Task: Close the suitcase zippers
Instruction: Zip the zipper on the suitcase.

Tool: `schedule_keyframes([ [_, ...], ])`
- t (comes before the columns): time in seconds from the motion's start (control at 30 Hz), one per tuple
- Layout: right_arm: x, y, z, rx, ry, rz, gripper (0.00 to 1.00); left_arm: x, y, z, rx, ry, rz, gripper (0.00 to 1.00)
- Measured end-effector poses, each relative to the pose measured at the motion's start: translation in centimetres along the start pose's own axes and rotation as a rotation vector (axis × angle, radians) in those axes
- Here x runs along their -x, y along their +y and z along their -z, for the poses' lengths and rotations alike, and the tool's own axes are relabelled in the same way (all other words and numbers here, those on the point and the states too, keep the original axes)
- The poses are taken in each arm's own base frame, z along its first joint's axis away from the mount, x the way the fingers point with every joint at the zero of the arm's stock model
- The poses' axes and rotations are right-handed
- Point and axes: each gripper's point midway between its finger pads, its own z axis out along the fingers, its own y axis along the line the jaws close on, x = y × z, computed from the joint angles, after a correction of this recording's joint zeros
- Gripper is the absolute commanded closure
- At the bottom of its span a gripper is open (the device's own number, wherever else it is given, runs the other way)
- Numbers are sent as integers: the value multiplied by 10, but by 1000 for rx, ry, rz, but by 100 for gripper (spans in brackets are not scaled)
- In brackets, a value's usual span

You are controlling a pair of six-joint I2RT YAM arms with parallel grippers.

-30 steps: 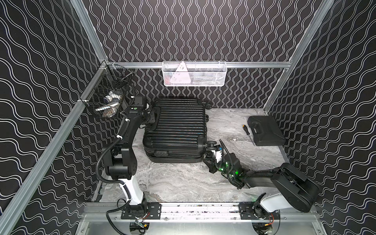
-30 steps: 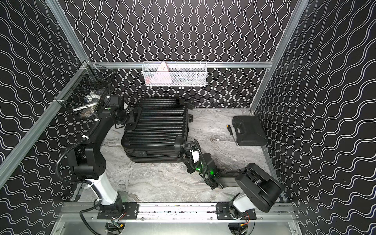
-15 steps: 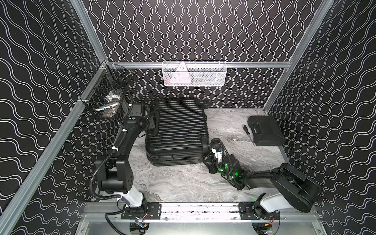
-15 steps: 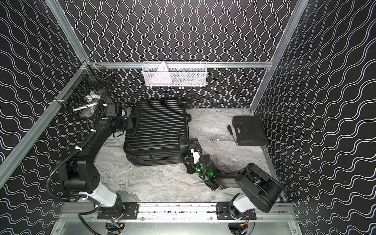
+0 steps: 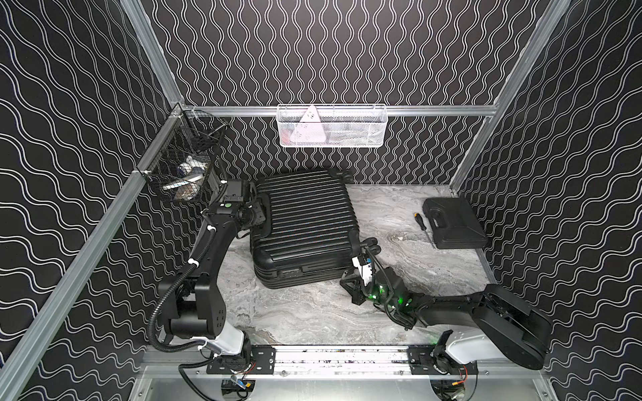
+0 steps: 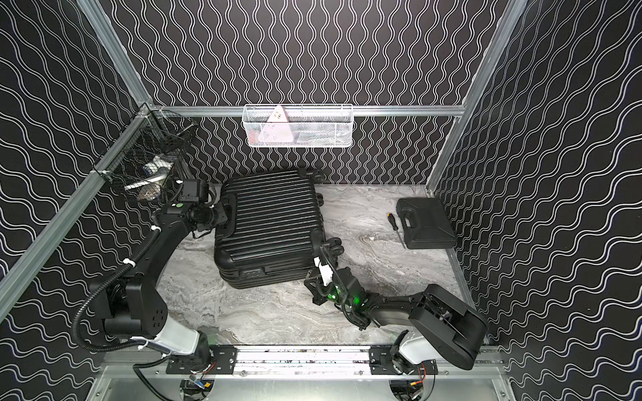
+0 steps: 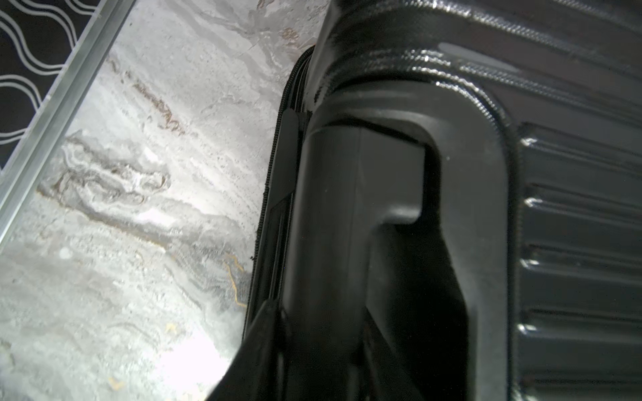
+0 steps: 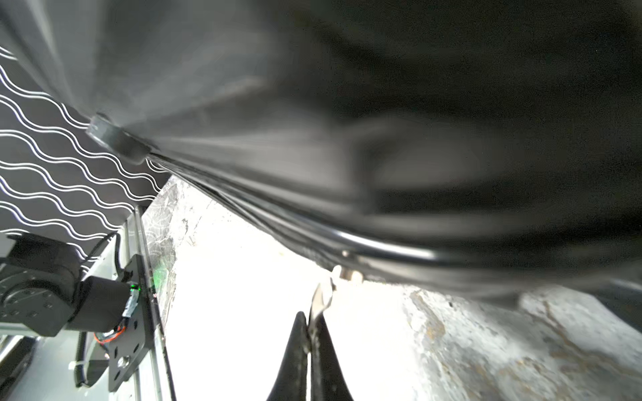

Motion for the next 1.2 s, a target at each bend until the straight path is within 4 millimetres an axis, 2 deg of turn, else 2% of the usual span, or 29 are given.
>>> schedule_keyframes([
  [0.1, 2, 9, -9, 1, 22, 48, 100, -6, 3, 3, 24, -7, 33, 84],
  [0.23, -6, 16, -17, -16, 71, 120, 100, -14, -1, 6, 31, -15, 59, 83],
  [0.57, 7, -12, -24, -136, 35, 165, 100, -25, 0, 12, 21, -33, 152, 83],
  [0.97, 24, -34, -34, -172, 0, 168, 83, -27, 1, 14, 16, -39, 182, 83],
  [1.2, 33, -40, -36, -160, -20, 154, 77, -28, 2, 13, 14, -39, 199, 83],
])
